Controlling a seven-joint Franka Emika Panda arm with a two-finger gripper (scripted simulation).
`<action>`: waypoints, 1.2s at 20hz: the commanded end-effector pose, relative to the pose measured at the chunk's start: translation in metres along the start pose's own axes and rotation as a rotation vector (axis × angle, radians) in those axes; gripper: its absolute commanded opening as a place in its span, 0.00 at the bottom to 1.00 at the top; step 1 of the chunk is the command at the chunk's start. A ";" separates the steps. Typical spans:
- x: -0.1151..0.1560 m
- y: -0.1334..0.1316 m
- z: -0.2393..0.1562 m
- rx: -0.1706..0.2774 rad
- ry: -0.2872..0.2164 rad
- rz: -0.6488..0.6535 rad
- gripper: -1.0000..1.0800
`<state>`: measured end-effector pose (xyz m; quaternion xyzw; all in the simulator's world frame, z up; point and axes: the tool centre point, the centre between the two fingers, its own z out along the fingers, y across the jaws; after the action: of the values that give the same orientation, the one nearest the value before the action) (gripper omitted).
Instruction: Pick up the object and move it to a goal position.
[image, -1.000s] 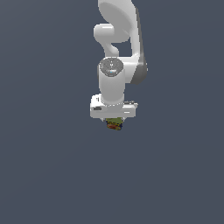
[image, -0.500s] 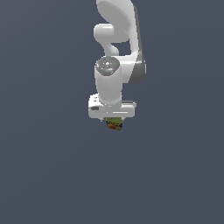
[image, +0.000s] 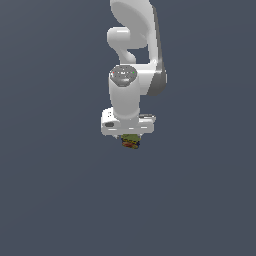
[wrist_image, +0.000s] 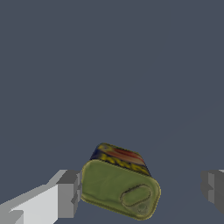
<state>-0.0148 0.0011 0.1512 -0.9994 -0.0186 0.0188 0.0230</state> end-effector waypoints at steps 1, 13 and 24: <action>-0.001 0.000 0.001 -0.002 0.000 -0.032 0.96; -0.012 -0.001 0.013 -0.017 0.004 -0.319 0.96; -0.025 -0.004 0.025 -0.034 0.005 -0.641 0.96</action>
<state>-0.0391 0.0051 0.1291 -0.9503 -0.3109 0.0085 0.0121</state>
